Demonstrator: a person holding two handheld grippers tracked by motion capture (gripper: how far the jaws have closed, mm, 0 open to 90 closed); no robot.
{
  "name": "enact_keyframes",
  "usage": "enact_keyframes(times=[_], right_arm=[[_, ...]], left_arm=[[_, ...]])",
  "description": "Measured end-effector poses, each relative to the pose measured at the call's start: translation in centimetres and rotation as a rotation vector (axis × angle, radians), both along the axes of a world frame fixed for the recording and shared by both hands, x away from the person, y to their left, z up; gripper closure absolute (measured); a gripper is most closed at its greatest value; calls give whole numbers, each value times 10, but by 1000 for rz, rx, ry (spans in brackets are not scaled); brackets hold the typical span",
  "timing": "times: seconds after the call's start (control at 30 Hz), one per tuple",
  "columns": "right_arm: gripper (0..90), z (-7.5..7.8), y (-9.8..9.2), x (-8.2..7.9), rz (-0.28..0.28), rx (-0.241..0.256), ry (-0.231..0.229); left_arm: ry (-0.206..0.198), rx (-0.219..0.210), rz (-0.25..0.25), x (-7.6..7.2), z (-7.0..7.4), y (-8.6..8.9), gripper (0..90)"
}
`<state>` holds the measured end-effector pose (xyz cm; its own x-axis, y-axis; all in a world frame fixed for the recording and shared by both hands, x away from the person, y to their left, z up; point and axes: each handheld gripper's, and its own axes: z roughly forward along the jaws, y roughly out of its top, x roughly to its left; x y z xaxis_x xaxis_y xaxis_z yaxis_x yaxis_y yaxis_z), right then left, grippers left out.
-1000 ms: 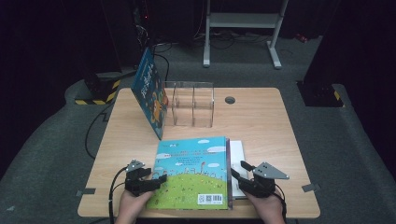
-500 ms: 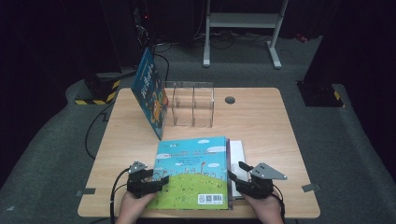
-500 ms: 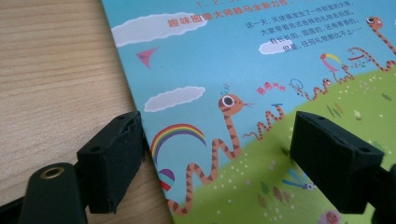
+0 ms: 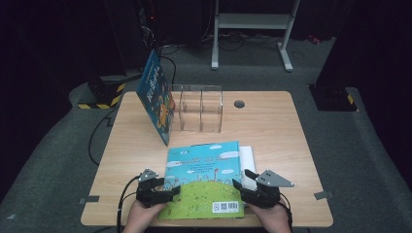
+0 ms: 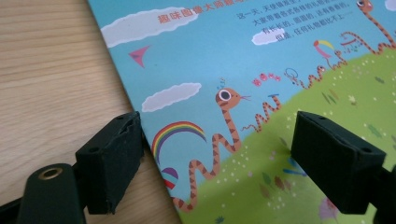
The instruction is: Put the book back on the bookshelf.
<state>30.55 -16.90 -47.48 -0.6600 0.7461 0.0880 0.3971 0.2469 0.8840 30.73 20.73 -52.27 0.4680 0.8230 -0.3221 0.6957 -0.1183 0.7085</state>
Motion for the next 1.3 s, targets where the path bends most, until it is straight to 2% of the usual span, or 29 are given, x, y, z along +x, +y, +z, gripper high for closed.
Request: enact_keyframes(times=[0.07,0.13,0.3,0.47,0.53,0.63,0.73,0.93,1.03,1.07,1.2,1.3], right_arm=[[372,-1,0,0,0,0,9],[346,-1,0,1,-2,3,37],[328,2,1,4,-21,18,57],[319,7,5,14,-53,0,57],[311,9,3,22,-81,-11,71],[305,9,1,24,-89,-12,92],[297,3,-6,21,-107,20,112],[285,0,-11,16,-105,29,128],[280,-1,-13,17,-101,30,145],[276,-1,-15,18,-103,48,165],[269,0,-19,18,-96,43,169],[269,0,-20,19,-97,43,168]], left_arm=[[-4,7,-12,0,0,-1,171],[1,-4,-16,0,0,-3,171],[-6,-4,-24,0,0,-2,171],[-8,-21,-16,3,-1,-8,170],[-6,-25,-22,4,-1,-11,170],[-12,-19,-30,4,-1,-11,170],[-7,-28,-25,3,-1,-12,172],[-2,-42,-38,3,-2,-13,209],[-12,-33,-33,2,-1,-16,210],[-27,-25,-26,2,-1,-18,226],[-50,-2,-29,4,2,-21,290],[-55,4,-30,6,3,-23,289]])
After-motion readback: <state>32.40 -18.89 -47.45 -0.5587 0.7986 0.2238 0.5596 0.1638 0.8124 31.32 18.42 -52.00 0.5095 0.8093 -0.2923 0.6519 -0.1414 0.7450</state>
